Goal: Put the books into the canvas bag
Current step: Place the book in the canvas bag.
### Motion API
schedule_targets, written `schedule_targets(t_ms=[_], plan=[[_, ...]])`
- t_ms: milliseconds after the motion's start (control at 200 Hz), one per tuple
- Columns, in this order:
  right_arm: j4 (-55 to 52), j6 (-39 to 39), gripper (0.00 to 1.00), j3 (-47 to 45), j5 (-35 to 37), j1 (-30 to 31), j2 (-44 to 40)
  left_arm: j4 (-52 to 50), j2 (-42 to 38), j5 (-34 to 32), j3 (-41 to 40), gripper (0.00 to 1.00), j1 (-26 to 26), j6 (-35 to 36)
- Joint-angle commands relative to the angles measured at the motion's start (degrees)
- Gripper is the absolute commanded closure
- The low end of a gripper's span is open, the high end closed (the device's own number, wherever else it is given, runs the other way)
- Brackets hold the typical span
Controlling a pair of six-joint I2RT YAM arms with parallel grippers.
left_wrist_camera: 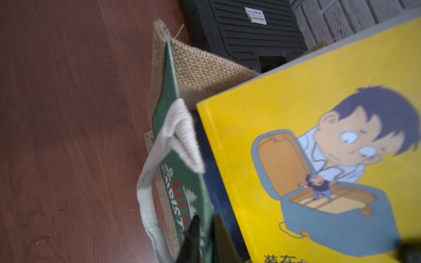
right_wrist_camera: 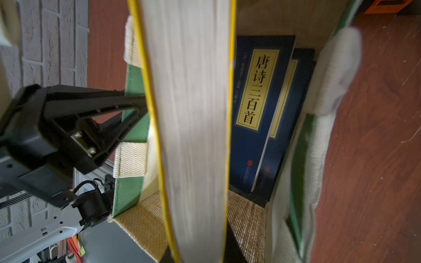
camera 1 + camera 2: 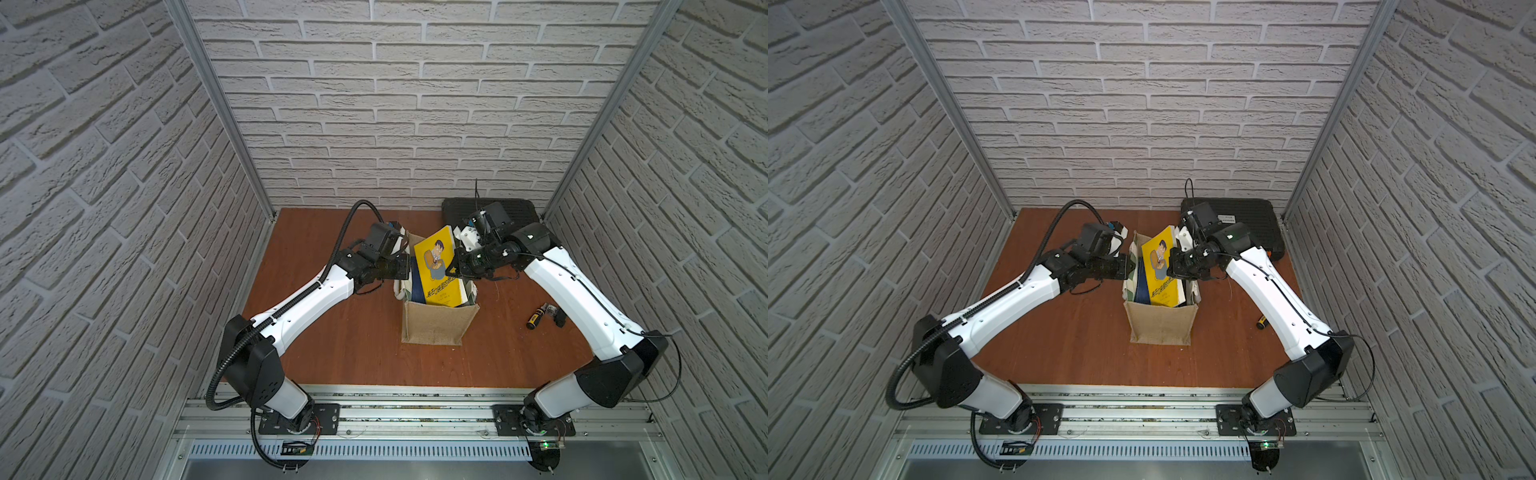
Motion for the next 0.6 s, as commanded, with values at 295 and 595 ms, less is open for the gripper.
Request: schedule_targets(t_ms=[295,595], plan=[[15.3,8.18,0.94,-6.69,-3.22,1.05,3.94,1.15,-5.39,-2.25,-5.17,1.0,1.46,-1.89],[14.03,7.6,0.65,-6.77,2.06,0.97,4.91,0.93,-6.69,-0.98,-5.98,0.94,3.15,-2.3]])
